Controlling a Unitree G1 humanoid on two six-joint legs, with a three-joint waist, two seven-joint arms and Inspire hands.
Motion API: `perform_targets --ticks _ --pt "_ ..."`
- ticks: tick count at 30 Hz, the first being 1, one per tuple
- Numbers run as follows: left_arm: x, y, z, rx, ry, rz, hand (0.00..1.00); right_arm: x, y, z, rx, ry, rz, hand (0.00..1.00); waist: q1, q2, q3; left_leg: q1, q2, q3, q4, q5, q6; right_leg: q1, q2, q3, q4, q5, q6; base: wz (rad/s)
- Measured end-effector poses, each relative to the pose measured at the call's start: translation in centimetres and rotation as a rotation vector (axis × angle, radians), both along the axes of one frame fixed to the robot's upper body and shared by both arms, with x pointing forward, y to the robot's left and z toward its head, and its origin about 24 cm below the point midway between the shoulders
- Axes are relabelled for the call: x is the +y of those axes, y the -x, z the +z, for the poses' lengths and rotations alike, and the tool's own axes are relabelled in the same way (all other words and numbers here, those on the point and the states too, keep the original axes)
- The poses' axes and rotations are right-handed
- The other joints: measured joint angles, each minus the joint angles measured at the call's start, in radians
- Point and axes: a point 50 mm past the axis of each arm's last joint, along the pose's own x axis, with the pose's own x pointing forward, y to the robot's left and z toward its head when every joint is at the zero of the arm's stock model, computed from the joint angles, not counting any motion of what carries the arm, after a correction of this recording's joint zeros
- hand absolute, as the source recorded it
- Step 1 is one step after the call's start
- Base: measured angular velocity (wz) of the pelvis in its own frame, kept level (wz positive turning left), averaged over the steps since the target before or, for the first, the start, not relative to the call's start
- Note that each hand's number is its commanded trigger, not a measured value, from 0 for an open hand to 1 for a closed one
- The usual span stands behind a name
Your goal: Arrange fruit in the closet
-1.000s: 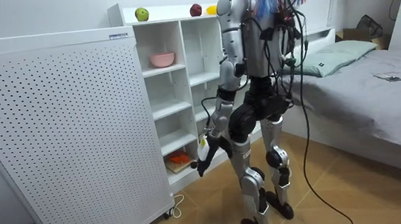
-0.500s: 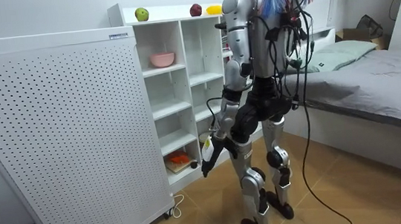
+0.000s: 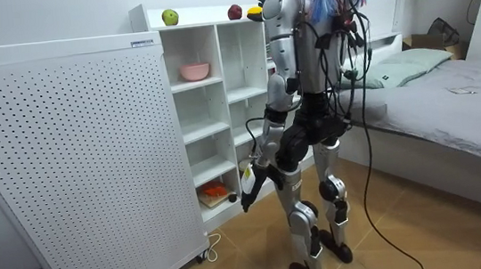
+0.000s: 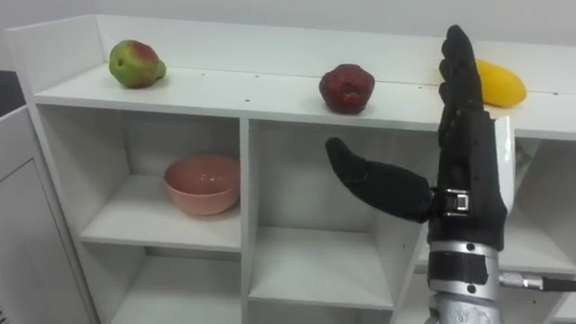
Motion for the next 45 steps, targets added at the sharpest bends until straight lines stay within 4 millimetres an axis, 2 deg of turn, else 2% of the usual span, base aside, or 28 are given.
perform_targets --ticks 2,6,10,16,21,26,34,45 --pt "0.0 0.1 0.0 0.009 -0.004 -0.001 0.00 -0.4 0.0 0.2 -0.007 -0.018 -0.009 0.00 -0.003 -0.002 -0.0013 -0.005 0.000 -0.010 0.003 0.000 0.000 0.000 -0.001 -0.004 0.000 0.000 0.000 0.13" --pt "0.0 0.1 0.0 0.012 -0.004 0.002 0.00 -1.6 -0.1 0.2 -0.004 -0.088 -0.052 0.00 0.014 -0.003 -0.0017 -0.002 0.000 -0.015 0.005 0.001 0.000 0.001 -0.001 -0.007 -0.003 0.000 0.000 0.02" --pt "0.0 -0.2 0.1 0.000 -0.003 0.000 0.00 -1.9 -0.7 0.1 0.012 -0.117 -0.057 0.00 0.017 -0.006 -0.0015 -0.004 0.000 -0.020 0.004 0.007 0.000 0.006 -0.004 -0.014 -0.013 0.000 0.000 0.04" --pt "0.0 -0.7 0.2 -0.009 0.011 -0.006 0.00 -2.1 -2.2 0.5 0.027 -0.160 -0.034 0.00 0.022 -0.014 0.0060 -0.008 -0.001 -0.029 0.005 0.011 -0.002 0.011 -0.004 -0.026 -0.011 0.000 0.000 0.05" --pt "0.1 -0.6 0.2 -0.006 0.011 -0.006 0.00 -2.2 -3.1 1.3 0.018 -0.204 -0.008 0.00 0.025 -0.020 0.0082 -0.011 -0.002 -0.033 0.005 0.011 -0.002 0.010 -0.003 -0.032 -0.010 0.000 0.000 0.02" --pt "0.1 -0.6 0.2 -0.007 0.008 -0.006 0.00 -2.0 -4.2 1.6 0.028 -0.202 -0.010 0.00 0.030 -0.024 0.0068 -0.013 -0.002 -0.035 0.004 0.011 -0.002 0.007 -0.003 -0.033 -0.011 0.000 0.000 0.01" --pt "0.1 -0.5 0.2 -0.003 0.003 -0.004 0.00 -2.3 -4.5 1.3 0.073 -0.156 -0.008 0.00 0.048 -0.026 0.0058 -0.024 -0.002 -0.040 0.007 0.011 -0.002 -0.003 -0.003 -0.033 -0.011 0.000 0.000 0.01" --pt "0.1 -0.2 0.1 0.029 0.016 0.000 0.00 -2.5 -4.9 0.9 0.133 -0.096 0.014 0.00 0.048 -0.029 0.0043 -0.026 -0.002 -0.040 0.015 0.011 -0.002 -0.003 -0.003 -0.034 -0.010 0.001 -0.001 0.00"
